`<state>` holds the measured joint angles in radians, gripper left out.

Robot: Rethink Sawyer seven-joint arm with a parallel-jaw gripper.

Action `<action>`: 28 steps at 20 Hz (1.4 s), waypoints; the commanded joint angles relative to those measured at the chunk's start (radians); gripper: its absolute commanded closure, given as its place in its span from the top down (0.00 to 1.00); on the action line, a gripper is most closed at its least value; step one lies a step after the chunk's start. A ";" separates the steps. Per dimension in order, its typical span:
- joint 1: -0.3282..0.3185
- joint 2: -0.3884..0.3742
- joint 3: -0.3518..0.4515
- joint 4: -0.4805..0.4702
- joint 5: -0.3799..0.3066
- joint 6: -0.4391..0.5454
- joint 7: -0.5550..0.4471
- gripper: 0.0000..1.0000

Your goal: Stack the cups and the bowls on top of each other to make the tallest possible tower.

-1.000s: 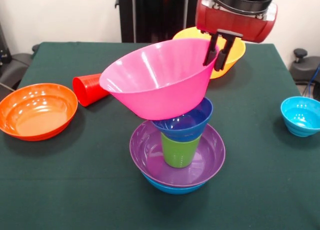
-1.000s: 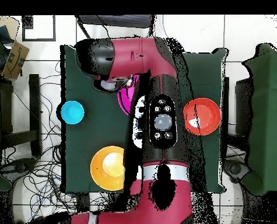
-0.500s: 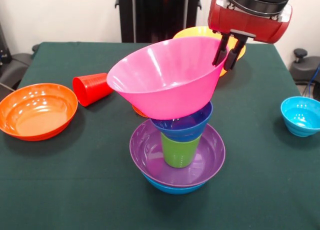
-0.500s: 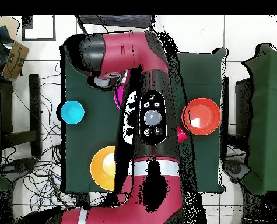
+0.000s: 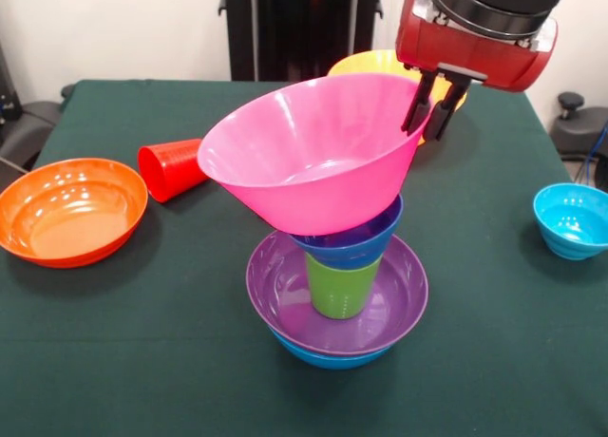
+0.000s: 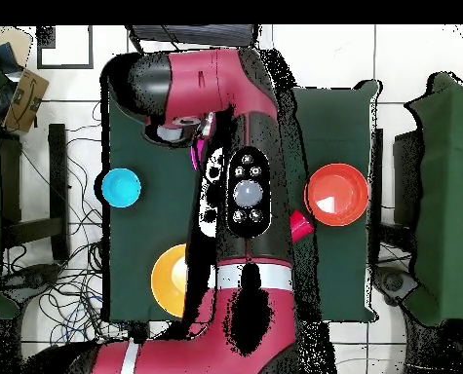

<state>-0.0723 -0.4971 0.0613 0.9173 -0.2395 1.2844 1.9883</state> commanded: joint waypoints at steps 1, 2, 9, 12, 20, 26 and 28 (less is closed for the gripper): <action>0.020 0.018 0.022 -0.019 -0.027 0.007 0.037 0.00; 0.022 0.021 0.022 -0.024 -0.024 0.013 0.040 0.00; 0.033 0.034 0.026 -0.039 -0.001 0.037 0.065 0.00; 0.039 0.039 0.024 -0.049 0.003 0.048 0.074 0.00; 0.051 0.052 0.014 -0.073 0.008 0.050 0.087 0.00; 0.059 0.063 0.000 -0.091 0.012 0.045 0.093 0.00; 0.062 0.069 -0.006 -0.100 0.012 0.048 0.092 0.00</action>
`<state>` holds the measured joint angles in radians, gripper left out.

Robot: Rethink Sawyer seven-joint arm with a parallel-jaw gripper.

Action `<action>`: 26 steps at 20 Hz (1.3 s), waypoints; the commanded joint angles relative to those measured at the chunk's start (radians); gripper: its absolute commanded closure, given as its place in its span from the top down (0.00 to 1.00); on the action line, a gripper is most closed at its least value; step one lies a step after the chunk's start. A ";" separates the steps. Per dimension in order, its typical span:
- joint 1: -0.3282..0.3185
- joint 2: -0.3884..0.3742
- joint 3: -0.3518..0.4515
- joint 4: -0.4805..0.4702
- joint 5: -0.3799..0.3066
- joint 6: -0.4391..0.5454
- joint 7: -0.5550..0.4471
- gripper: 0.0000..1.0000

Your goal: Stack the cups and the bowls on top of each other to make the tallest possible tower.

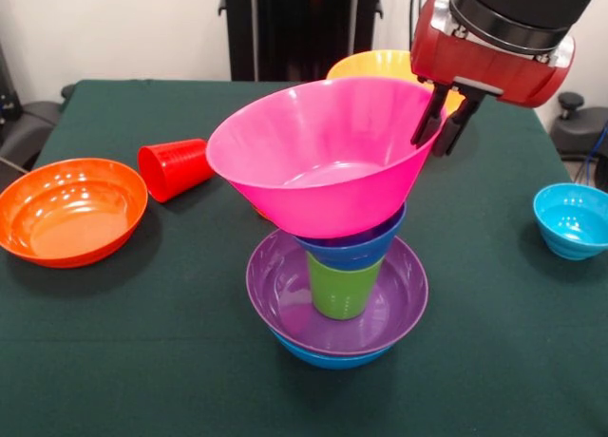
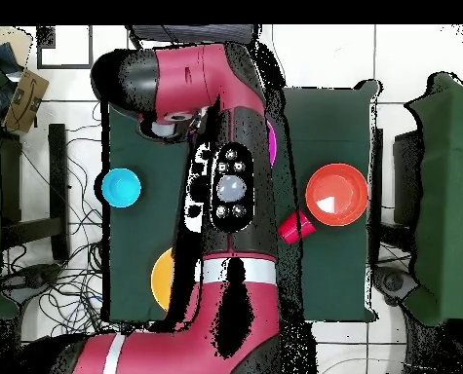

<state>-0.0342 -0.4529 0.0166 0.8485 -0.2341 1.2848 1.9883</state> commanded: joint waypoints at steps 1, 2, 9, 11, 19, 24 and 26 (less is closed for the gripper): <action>0.026 0.027 0.036 -0.036 0.006 0.049 0.090 0.00; 0.027 0.028 0.033 -0.036 0.005 0.048 0.091 0.00; 0.032 0.046 0.010 -0.042 0.000 0.054 0.084 0.00; 0.029 0.052 0.010 -0.048 0.004 0.049 0.080 0.00; 0.030 0.074 0.014 -0.082 0.024 0.088 0.077 0.00; 0.035 0.081 0.008 -0.085 0.043 0.117 0.084 0.00; 0.036 0.080 0.003 -0.084 0.048 0.129 0.081 0.00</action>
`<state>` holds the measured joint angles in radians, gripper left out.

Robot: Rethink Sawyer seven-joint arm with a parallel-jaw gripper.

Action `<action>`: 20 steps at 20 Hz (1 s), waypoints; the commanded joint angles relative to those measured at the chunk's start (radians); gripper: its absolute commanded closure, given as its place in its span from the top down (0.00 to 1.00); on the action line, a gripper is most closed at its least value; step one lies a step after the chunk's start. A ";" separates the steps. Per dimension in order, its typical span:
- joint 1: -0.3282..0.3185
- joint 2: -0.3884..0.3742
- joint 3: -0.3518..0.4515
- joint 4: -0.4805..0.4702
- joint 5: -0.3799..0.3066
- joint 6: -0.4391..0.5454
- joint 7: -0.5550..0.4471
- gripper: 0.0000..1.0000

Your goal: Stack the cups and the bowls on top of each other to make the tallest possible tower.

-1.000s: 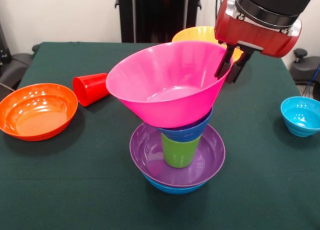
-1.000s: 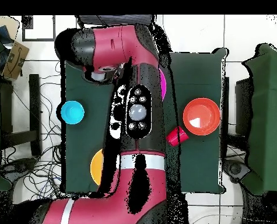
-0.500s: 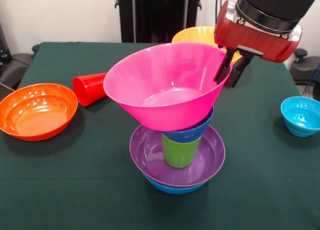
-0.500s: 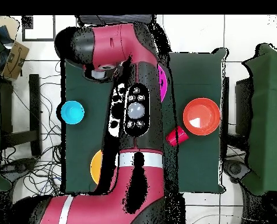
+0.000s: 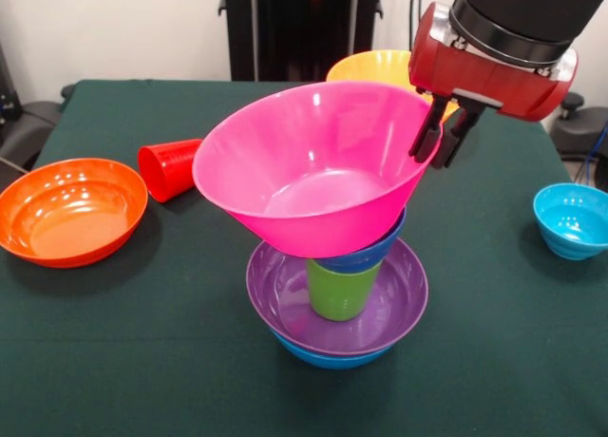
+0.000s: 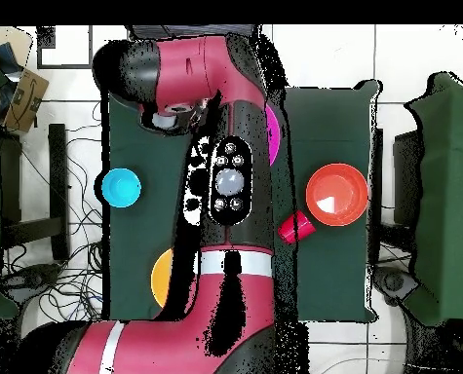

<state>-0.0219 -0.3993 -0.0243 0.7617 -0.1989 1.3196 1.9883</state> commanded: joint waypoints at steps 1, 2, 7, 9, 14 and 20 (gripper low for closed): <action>0.024 0.026 0.042 0.002 0.014 0.100 0.078 0.00; 0.025 0.026 0.040 0.005 0.017 0.107 0.078 0.00; 0.029 0.022 0.026 0.021 0.019 0.110 0.067 0.00; 0.030 0.016 0.020 0.038 0.020 0.098 0.066 0.00; 0.033 -0.004 0.003 0.081 0.023 0.069 0.060 0.00; 0.030 -0.018 -0.008 0.102 0.022 0.057 0.041 0.00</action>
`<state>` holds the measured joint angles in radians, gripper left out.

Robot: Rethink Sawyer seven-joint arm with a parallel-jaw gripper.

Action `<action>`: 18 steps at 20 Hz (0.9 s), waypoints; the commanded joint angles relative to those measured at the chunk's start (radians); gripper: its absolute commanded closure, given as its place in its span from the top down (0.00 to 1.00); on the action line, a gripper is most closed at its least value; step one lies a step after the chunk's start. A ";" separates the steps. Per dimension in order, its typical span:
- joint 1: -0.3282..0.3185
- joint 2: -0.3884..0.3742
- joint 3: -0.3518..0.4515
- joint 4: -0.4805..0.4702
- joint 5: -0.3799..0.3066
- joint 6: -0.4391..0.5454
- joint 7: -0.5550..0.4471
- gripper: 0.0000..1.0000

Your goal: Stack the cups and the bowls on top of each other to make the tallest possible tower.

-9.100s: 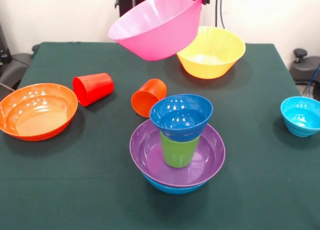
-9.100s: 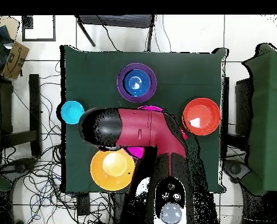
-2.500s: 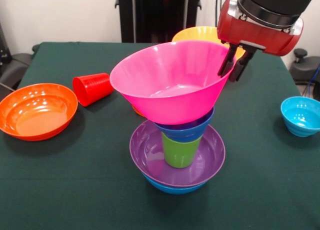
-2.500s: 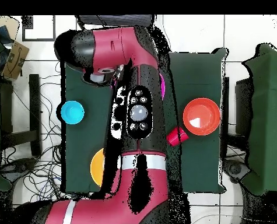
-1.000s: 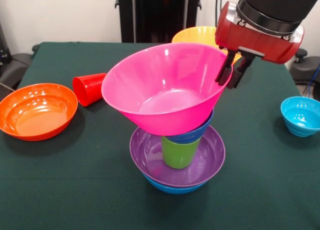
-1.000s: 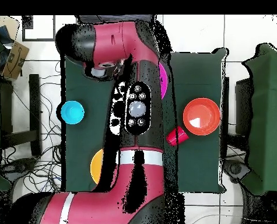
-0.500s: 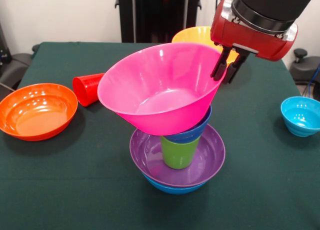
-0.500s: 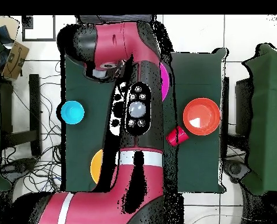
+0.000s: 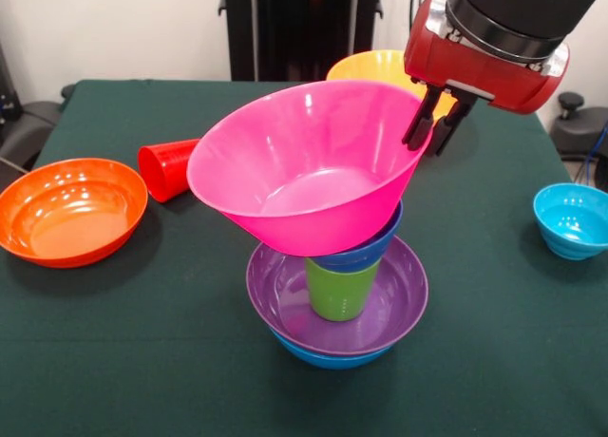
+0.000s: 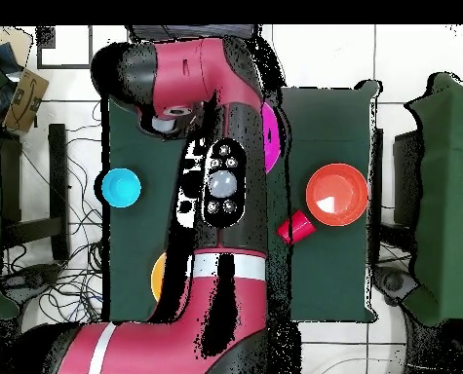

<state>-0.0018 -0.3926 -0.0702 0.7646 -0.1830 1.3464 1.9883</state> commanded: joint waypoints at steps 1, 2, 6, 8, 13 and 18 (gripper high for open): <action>0.009 -0.026 0.038 0.100 0.007 0.029 0.039 0.00; 0.009 -0.026 0.037 0.099 0.008 0.029 0.037 0.00; 0.004 -0.021 0.037 0.072 0.009 0.057 0.021 0.00; 0.001 -0.022 0.039 0.069 0.012 0.061 0.014 0.00; -0.003 -0.015 0.042 0.050 0.017 0.073 0.004 0.00; -0.010 -0.022 0.049 0.058 0.029 0.058 -0.004 0.00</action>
<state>-0.0022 -0.3927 -0.0751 0.7655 -0.1614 1.3464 1.9883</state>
